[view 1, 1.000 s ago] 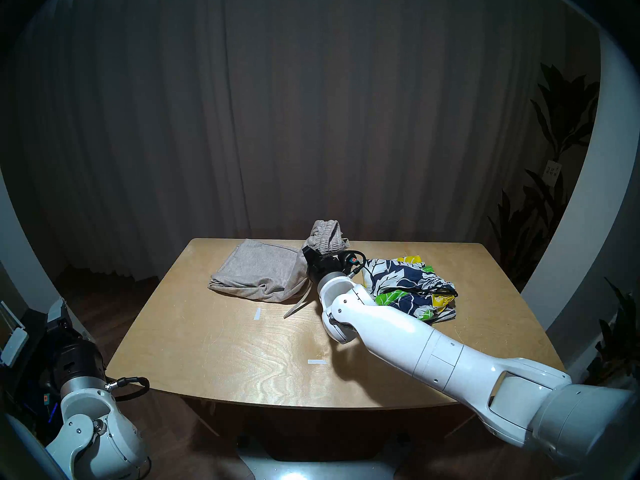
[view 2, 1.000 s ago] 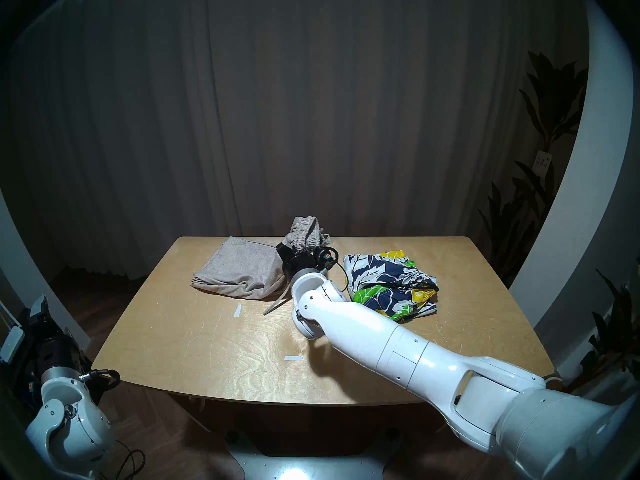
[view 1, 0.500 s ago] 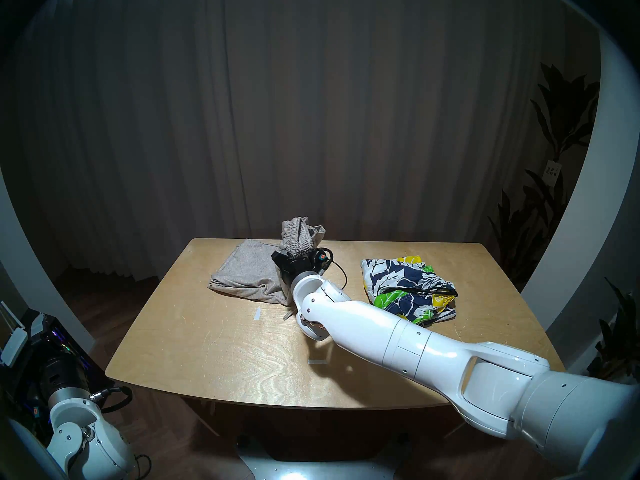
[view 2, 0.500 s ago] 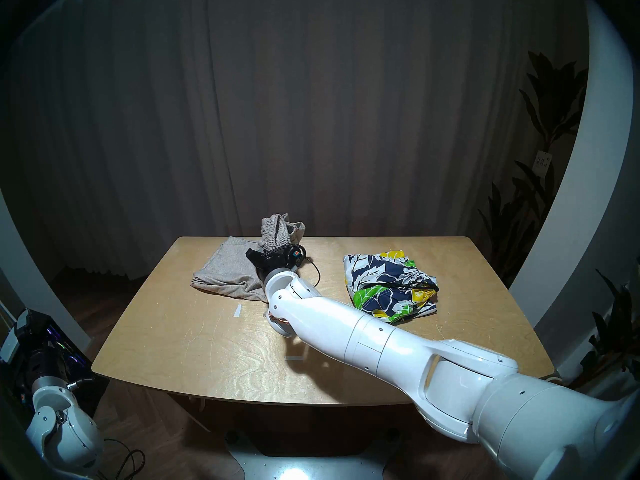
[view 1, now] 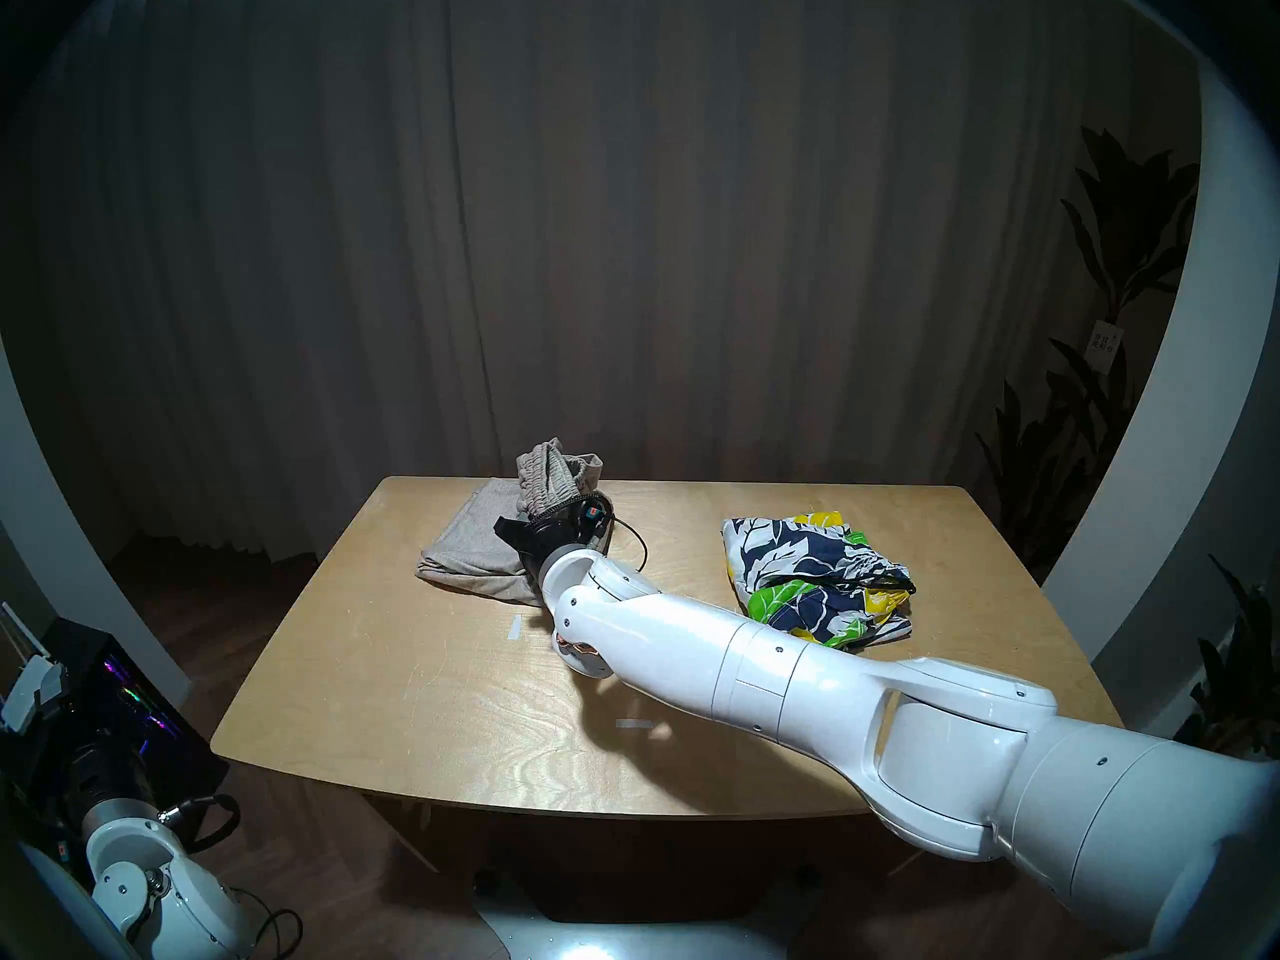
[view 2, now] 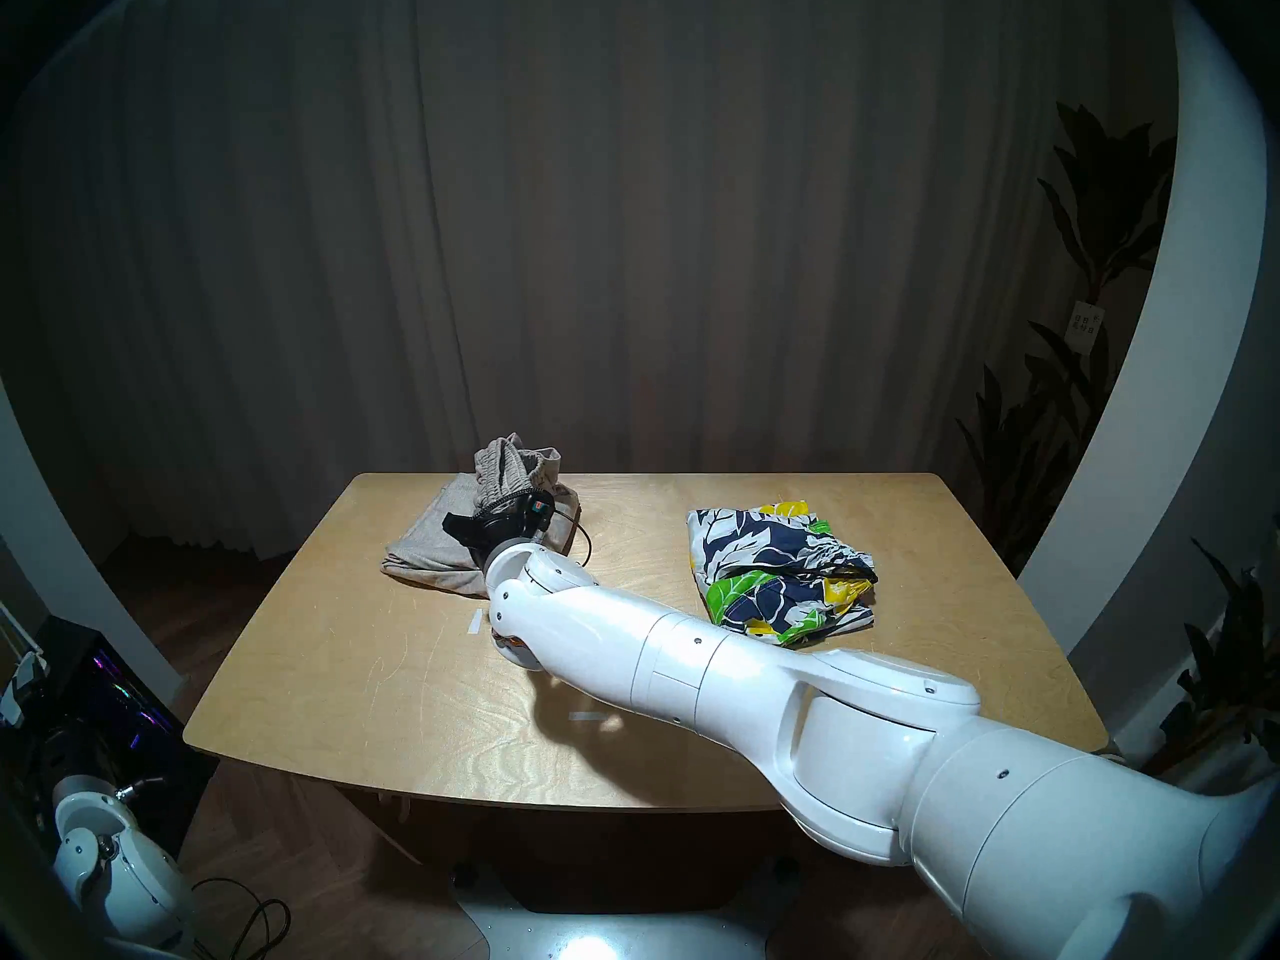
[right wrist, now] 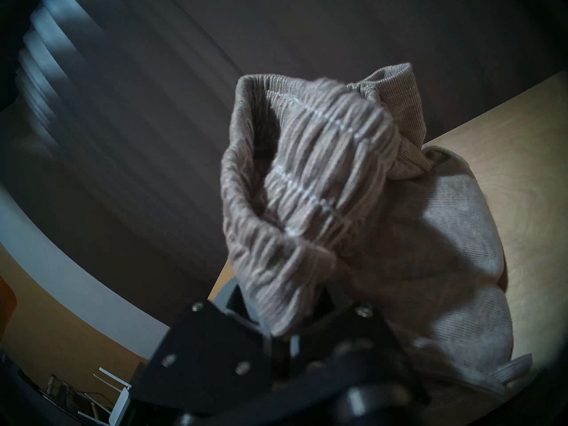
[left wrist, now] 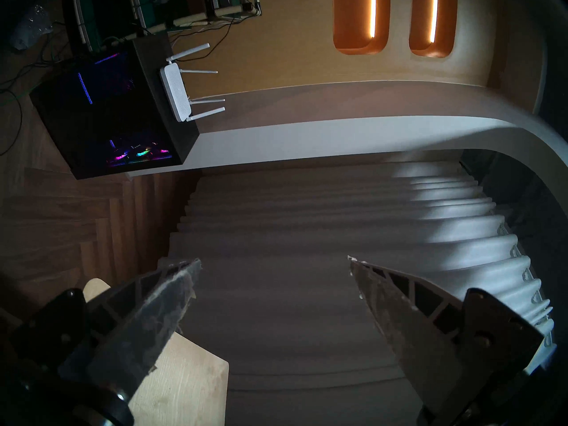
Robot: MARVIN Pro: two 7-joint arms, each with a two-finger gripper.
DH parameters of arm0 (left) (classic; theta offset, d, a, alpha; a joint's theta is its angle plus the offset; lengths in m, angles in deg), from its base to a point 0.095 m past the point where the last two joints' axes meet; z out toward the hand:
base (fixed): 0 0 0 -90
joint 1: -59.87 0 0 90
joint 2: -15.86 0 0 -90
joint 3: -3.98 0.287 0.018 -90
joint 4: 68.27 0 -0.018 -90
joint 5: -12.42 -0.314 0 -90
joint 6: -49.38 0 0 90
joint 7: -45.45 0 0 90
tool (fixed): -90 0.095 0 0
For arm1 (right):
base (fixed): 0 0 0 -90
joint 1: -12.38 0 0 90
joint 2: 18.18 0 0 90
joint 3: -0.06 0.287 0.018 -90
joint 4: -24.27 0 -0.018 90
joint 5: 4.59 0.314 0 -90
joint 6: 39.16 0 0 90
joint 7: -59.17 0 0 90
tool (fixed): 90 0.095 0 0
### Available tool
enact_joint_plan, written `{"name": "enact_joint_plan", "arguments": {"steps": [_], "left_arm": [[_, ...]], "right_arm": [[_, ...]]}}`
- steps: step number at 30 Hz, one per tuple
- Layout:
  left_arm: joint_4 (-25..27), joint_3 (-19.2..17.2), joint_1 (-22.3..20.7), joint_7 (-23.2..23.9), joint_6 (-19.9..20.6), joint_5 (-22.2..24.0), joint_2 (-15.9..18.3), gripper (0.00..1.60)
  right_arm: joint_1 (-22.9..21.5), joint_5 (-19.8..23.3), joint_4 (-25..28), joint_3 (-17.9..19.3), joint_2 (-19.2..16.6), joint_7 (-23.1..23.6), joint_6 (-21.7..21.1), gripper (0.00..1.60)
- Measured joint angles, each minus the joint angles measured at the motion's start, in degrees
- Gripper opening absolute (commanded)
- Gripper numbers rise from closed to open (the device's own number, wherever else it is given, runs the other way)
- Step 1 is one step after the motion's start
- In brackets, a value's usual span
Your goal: Fold pants twice and stack them
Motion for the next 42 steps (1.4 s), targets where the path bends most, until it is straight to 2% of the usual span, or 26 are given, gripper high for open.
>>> {"name": "enact_joint_plan", "arguments": {"steps": [7,8,10,11,12,13,14,31,42], "left_arm": [[0.00,-0.77,0.90,-0.01,0.00,1.53,-1.48,1.60],[0.00,-0.94,1.04,-0.01,0.00,1.83,-1.75,1.60],[0.00,-1.11,1.20,-0.01,0.01,2.15,-2.03,1.60],[0.00,-1.24,1.34,0.00,0.01,2.43,-2.28,1.60],[0.00,-1.32,1.44,0.00,0.02,2.64,-2.45,1.60],[0.00,-1.39,1.51,0.00,0.02,2.80,-2.57,1.60],[0.00,-1.46,1.58,0.01,0.03,2.96,-2.70,1.60],[0.01,-3.39,2.65,0.34,2.05,5.74,-4.90,1.60],[0.01,-3.97,2.71,0.70,4.55,6.14,-5.32,1.60]], "right_arm": [[-1.75,-0.13,-3.96,-1.79,3.40,-0.52,-1.96,0.00],[-2.08,-0.15,-4.84,-2.14,4.09,-0.63,-2.42,0.08],[-2.45,-0.18,-5.89,-2.52,4.90,-0.75,-2.97,0.72],[-2.76,-0.19,-6.79,-2.82,5.58,-0.88,-3.47,0.78],[-2.99,-0.19,-7.46,-3.02,6.08,-0.96,-3.82,0.98],[-3.18,-0.20,-7.95,-3.18,6.46,-1.00,-4.09,1.34],[-3.36,-0.21,-8.43,-3.32,6.85,-1.03,-4.37,1.60],[-5.99,0.58,-19.67,-3.17,16.12,-0.94,-7.93,1.60],[-4.91,7.18,-27.99,2.82,21.16,-3.08,-6.70,1.60]]}}
